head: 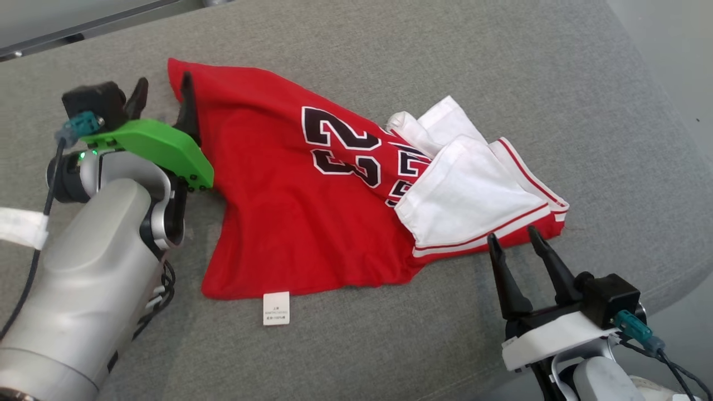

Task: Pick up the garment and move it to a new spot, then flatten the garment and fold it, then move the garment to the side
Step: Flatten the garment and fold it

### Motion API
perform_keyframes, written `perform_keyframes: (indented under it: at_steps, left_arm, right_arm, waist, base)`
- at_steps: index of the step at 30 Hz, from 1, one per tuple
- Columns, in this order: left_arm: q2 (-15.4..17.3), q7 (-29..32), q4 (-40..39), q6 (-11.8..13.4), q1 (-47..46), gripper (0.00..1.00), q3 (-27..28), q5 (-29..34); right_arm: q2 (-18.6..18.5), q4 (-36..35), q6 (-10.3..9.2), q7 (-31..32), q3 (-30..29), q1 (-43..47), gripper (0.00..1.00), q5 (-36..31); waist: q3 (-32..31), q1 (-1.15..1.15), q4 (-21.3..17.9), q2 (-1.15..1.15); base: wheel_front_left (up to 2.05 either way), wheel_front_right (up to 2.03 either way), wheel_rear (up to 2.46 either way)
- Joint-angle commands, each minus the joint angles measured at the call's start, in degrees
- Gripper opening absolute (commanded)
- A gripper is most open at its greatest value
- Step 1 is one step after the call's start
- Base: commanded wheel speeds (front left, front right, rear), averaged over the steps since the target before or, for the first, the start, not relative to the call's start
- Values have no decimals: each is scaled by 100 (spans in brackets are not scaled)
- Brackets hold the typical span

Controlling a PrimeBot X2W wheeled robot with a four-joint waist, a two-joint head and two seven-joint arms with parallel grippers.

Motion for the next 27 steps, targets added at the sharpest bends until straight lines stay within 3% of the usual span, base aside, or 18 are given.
perform_keyframes:
  at_steps: [1, 8, 15, 27]
  left_arm:
    - [112, -106, -311, 44, 309, 100, 71, 66]
    - [502, -195, -2018, 609, 1841, 100, 234, 155]
    - [786, -151, -3032, 1057, 2968, 100, 159, 9]
    - [759, 212, -3523, 1144, 3281, 100, -171, -26]
  right_arm:
    - [-15, -123, 0, -20, -112, 28, 100, -109]
    - [-15, -467, 0, -19, -481, 109, 100, -381]
    - [-13, -622, 0, -20, -661, 90, 100, -514]
    - [-63, -85, 0, -19, -752, -459, 100, -1015]
  waist:
    - [-187, 0, 267, 15]
    - [-386, 0, 567, 15]
    - [-405, 0, 739, 15]
    - [-400, 0, 753, 15]
  base:
    - [0, 0, 0]
    - [0, 0, 0]
    - [0, 0, 0]
    - [0, 0, 0]
